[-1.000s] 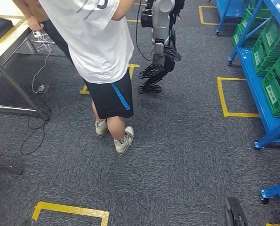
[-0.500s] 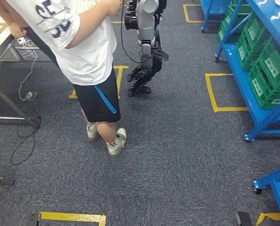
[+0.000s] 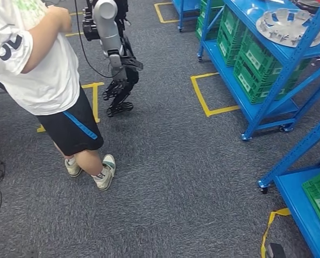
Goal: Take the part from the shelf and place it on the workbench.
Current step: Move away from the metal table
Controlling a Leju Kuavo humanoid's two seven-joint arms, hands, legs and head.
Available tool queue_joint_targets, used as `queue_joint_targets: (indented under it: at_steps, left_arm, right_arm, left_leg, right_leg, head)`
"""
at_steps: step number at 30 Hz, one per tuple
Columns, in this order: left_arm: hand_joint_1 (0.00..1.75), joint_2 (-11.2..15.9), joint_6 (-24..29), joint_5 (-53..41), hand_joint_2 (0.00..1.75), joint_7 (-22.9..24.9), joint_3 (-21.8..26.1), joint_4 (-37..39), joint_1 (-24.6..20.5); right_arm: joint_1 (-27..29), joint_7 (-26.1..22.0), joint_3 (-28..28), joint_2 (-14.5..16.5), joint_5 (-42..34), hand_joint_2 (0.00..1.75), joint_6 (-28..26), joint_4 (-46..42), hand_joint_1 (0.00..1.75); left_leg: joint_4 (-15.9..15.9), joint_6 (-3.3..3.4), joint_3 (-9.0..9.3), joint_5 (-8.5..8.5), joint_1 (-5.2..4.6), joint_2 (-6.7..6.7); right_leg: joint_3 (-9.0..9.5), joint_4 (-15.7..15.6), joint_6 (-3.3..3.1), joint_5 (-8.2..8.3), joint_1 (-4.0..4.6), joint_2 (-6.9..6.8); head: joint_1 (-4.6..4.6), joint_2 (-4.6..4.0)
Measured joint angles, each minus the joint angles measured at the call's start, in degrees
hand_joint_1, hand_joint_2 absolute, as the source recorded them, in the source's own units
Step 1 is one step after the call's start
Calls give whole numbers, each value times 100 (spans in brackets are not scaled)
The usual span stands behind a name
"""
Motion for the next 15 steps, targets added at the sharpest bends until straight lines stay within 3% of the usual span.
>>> queue_joint_targets:
  at_steps: [2,4,5,7,8,9,10,12,14,15]
  left_arm:
    - [0,-2,-6,-9,0,-1,0,-1,-15]
    - [0,-9,-14,-14,0,0,0,-1,-19]
    - [0,-13,-19,-18,0,0,0,-1,-15]
    - [0,-12,-25,-24,0,-2,0,-1,-4]
    - [0,-13,-27,-25,0,-1,0,-1,3]
    - [0,-14,-28,-25,0,0,0,-1,8]
    - [0,-18,-28,-25,0,0,0,-1,8]
    - [0,-26,-28,-24,0,1,0,-1,5]
    - [0,-27,-27,-23,0,1,0,-1,0]
    - [0,-25,-27,-23,0,1,0,-1,-3]
  right_arm:
    - [19,7,-16,4,-3,0,0,8,0]
    - [39,15,-20,8,-10,0,-2,21,0]
    - [42,18,-22,9,-19,0,-6,26,0]
    - [40,21,-32,10,-40,0,-15,32,0]
    - [42,22,-40,10,-49,0,-16,34,0]
    - [47,23,-46,11,-55,0,-16,37,0]
    - [50,24,-52,11,-59,0,-15,39,0]
    - [51,24,-61,11,-69,0,-16,42,0]
    - [42,24,-69,10,-79,0,-16,44,0]
    - [41,26,-72,11,-83,0,-16,45,0]
  left_leg:
    - [-48,16,24,16,-7,114]
    - [-128,62,72,46,19,239]
    - [-162,82,92,58,33,304]
    - [-174,101,102,55,34,423]
    - [-172,101,103,50,32,482]
    - [-170,97,107,44,32,543]
    - [-168,88,115,36,33,601]
    - [-162,51,153,8,37,716]
    - [-142,-7,191,-31,16,818]
    - [-133,-34,204,-46,3,862]
  right_leg:
    - [-35,-19,63,10,-10,88]
    - [-121,138,120,-112,-1,-45]
    - [-235,389,146,-268,5,-182]
    - [-584,1185,193,-676,-15,-439]
    - [-735,1526,217,-807,-32,-491]
    - [-798,1684,235,-834,-49,-524]
    - [-744,1602,249,-746,-65,-551]
    - [-323,835,263,-369,-87,-677]
    - [50,119,223,-137,-63,-831]
    - [118,-32,188,-113,-48,-864]
  head:
    - [2,0]
    - [19,0]
    - [50,0]
    - [135,0]
    - [171,0]
    - [199,0]
    - [225,0]
    - [278,0]
    - [328,0]
    - [329,0]
